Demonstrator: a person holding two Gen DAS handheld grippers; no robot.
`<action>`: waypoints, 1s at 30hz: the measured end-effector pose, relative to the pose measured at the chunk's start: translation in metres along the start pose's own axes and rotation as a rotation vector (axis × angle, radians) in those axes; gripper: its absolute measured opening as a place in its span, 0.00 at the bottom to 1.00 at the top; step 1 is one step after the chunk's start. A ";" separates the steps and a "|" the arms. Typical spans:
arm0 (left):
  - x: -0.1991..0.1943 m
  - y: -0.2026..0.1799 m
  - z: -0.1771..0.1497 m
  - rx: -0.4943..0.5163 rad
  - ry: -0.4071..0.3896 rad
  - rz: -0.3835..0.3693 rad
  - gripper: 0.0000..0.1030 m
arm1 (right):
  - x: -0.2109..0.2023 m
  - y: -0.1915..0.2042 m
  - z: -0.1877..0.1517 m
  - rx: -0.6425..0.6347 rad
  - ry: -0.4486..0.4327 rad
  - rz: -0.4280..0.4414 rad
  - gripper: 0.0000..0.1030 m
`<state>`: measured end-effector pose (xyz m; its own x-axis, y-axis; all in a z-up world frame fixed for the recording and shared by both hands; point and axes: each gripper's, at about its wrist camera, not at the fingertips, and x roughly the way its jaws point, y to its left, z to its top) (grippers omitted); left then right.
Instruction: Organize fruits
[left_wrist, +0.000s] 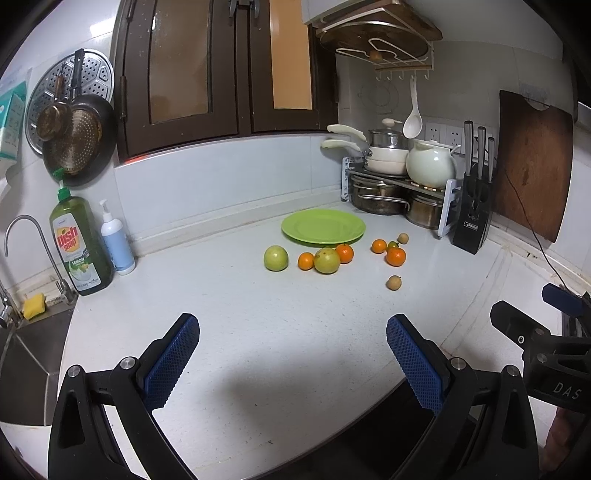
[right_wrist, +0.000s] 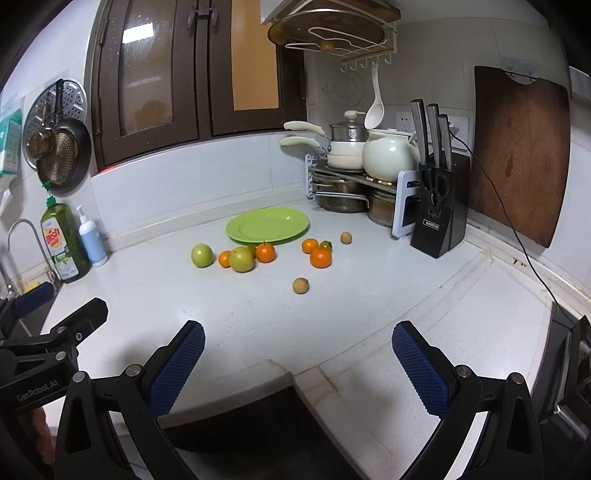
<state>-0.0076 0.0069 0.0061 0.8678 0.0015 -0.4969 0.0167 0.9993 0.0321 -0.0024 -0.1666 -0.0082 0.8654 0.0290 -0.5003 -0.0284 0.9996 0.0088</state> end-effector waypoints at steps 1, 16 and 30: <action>-0.001 0.000 0.000 0.000 -0.002 0.001 1.00 | -0.001 0.000 0.000 0.001 -0.001 0.000 0.99; -0.002 0.002 0.001 -0.010 -0.009 0.000 1.00 | -0.004 0.000 0.003 -0.007 -0.011 0.014 0.99; -0.004 0.002 0.001 -0.014 -0.011 -0.011 1.00 | -0.003 0.000 0.002 -0.008 -0.010 0.020 0.99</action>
<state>-0.0107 0.0088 0.0085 0.8731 -0.0100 -0.4875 0.0195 0.9997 0.0145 -0.0040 -0.1662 -0.0045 0.8693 0.0496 -0.4918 -0.0504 0.9987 0.0117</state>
